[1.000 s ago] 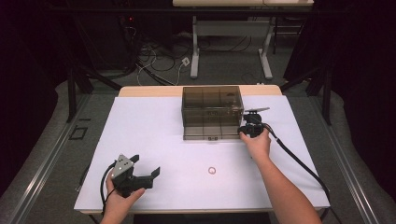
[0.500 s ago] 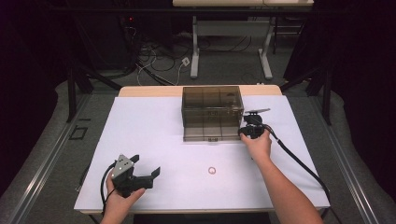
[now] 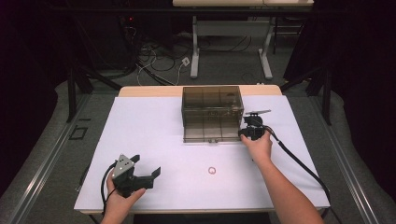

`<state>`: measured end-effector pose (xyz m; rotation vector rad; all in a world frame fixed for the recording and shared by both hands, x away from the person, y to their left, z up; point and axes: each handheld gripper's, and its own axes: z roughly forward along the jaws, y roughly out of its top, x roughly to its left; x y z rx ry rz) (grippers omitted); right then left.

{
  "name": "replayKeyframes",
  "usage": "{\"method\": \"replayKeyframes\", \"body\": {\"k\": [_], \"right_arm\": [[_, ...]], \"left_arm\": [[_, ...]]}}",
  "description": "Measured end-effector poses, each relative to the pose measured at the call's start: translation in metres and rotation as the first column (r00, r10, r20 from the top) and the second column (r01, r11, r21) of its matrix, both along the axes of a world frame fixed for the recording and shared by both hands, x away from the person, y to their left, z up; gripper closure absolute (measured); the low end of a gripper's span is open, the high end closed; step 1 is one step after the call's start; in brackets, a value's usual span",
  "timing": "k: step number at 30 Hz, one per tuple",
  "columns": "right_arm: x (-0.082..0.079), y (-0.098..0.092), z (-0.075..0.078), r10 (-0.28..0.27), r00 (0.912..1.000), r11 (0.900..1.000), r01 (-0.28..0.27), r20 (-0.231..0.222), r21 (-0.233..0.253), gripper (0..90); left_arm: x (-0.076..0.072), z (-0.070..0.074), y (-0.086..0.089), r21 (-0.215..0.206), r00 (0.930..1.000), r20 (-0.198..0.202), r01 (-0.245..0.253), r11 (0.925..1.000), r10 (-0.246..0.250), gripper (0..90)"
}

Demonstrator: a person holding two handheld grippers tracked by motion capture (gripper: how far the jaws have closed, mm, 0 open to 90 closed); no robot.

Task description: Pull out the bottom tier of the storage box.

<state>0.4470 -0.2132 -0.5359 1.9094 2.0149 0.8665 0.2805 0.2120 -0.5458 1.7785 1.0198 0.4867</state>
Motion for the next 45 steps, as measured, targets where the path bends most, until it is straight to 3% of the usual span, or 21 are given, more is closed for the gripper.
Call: {"method": "replayKeyframes", "body": {"k": [17,26,39,45], "right_arm": [[-0.003,-0.001,-0.002,0.002,0.9999,1.000,-0.002,0.012,0.027,81.0],[-0.008,0.002,0.001,0.027,0.9979,1.000,-0.028,0.058,0.013,74.1],[-0.020,0.001,0.015,0.054,0.9928,0.998,-0.058,0.107,0.038,67.1],[-0.025,0.002,0.018,0.087,0.9848,0.995,-0.095,0.150,0.041,62.6]], "left_arm": [[0.000,0.000,0.000,0.001,1.0000,0.001,-0.001,1.0000,0.001,2.6],[0.000,0.000,0.000,0.002,1.0000,0.002,-0.002,1.0000,0.002,2.6],[0.000,-0.001,-0.001,0.004,1.0000,0.001,0.002,1.0000,-0.002,2.6],[0.000,-0.001,-0.001,0.011,1.0000,0.002,0.002,0.9999,-0.002,2.6]]}}
